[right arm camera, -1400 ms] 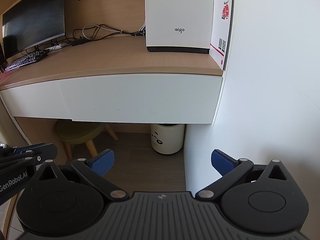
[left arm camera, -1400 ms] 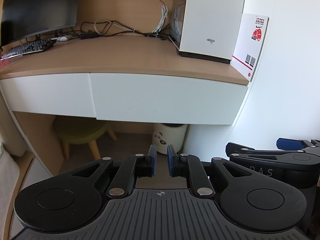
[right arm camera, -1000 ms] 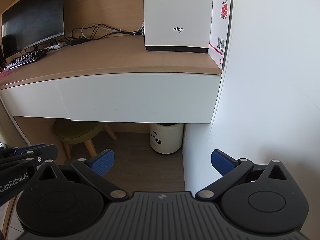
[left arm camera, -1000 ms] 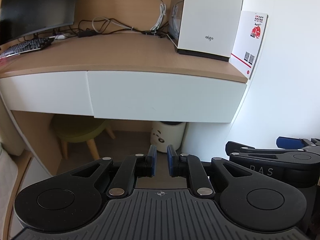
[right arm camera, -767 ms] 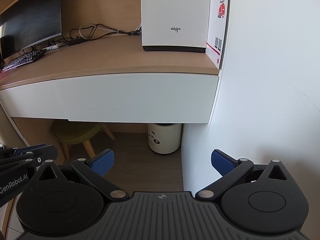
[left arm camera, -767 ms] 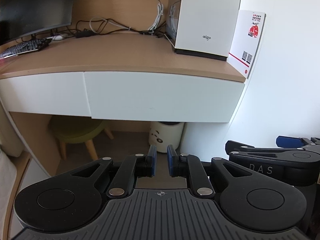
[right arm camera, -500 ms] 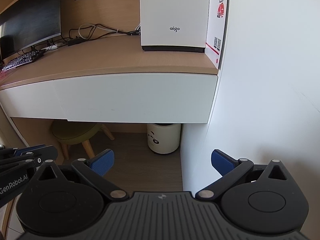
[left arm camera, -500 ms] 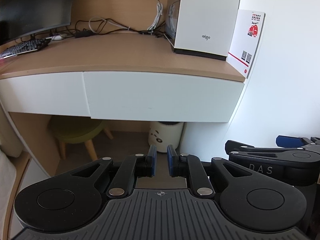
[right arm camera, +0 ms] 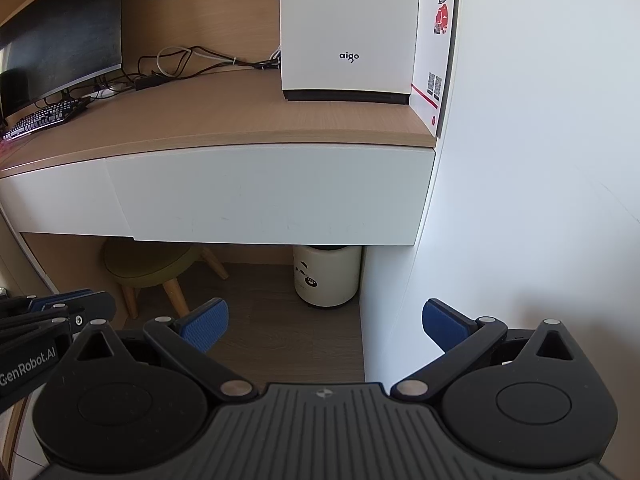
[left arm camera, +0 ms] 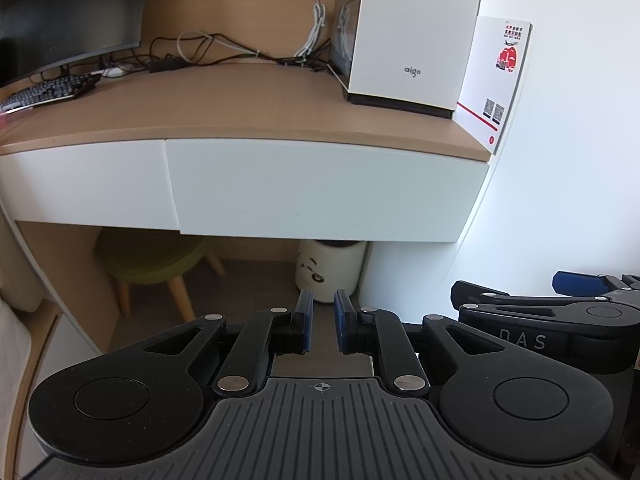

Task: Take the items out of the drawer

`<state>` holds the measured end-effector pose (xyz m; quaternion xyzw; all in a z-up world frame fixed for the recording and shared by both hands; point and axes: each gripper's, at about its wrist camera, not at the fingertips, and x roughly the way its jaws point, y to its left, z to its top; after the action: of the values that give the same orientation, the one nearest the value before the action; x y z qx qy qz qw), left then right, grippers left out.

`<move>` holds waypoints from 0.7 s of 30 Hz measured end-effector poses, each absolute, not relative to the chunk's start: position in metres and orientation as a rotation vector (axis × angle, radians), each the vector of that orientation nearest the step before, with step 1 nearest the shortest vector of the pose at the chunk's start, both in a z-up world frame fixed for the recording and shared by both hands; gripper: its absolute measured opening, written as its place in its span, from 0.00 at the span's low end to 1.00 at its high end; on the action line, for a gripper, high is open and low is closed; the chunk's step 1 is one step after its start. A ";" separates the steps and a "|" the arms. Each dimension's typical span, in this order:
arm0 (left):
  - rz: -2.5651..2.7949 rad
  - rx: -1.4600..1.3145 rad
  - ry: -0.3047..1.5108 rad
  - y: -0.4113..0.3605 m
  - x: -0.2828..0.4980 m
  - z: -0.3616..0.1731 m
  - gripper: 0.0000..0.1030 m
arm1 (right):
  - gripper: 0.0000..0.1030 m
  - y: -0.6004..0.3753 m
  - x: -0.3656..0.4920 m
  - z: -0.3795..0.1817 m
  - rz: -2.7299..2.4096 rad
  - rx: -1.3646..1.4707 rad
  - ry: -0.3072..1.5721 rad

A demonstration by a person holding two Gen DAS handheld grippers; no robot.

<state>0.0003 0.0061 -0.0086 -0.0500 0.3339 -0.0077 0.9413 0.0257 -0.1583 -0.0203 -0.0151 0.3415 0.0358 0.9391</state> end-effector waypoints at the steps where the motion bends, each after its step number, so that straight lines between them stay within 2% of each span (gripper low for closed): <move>1: -0.018 -0.105 0.683 0.006 0.000 -0.009 0.14 | 1.00 -0.158 0.026 -0.020 0.073 -0.030 0.698; 16: -0.079 -0.193 0.762 0.034 0.020 -0.008 0.15 | 1.00 -0.160 0.029 -0.020 0.058 0.019 0.714; 21: -0.067 -0.143 0.751 0.046 0.033 -0.007 0.15 | 1.00 -0.156 0.039 -0.022 0.037 0.021 0.730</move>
<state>0.0325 0.0462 -0.0065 -0.0698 0.3665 -0.0327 0.9272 0.0394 -0.1558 -0.0220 0.0105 0.3569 0.0183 0.9339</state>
